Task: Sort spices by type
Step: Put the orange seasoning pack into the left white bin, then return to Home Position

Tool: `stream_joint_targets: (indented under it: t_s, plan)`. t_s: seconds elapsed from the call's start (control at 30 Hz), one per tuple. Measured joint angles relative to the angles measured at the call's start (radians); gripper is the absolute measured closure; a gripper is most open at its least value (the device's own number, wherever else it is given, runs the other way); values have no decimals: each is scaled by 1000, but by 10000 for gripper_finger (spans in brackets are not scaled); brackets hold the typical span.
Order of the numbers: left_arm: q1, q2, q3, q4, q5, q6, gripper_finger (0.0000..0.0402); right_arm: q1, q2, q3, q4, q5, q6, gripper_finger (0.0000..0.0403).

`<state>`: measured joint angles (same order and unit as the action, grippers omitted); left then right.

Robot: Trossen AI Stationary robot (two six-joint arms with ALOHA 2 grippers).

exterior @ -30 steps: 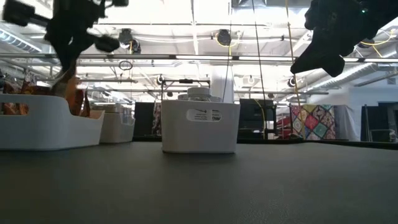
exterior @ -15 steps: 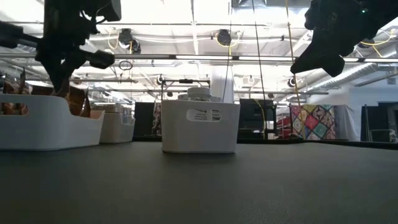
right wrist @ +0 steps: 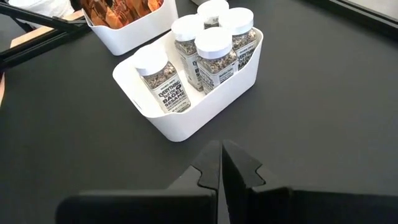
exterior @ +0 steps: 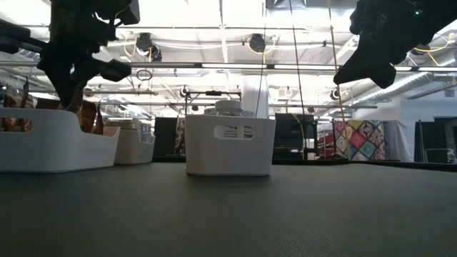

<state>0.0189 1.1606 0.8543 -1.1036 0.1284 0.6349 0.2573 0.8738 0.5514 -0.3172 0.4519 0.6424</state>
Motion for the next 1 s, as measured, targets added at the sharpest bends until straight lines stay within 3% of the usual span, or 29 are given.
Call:
stream_joint_targets:
  t_s: [0.37, 0.5, 0.83, 1.0]
  plan:
    - [0, 0, 0, 19, -89, -4, 278, 0, 0, 0, 0, -1, -1, 403]
    - [0, 0, 21, 11, -92, -81, 246, 0, 0, 0, -1, -2, -13, 403]
    - [0, 0, 290, -212, -107, -93, 235, 0, 0, 0, -1, -5, -25, 403]
    - [0, -1, 418, -133, -77, -242, 235, 0, 0, 0, 22, -5, -22, 403]
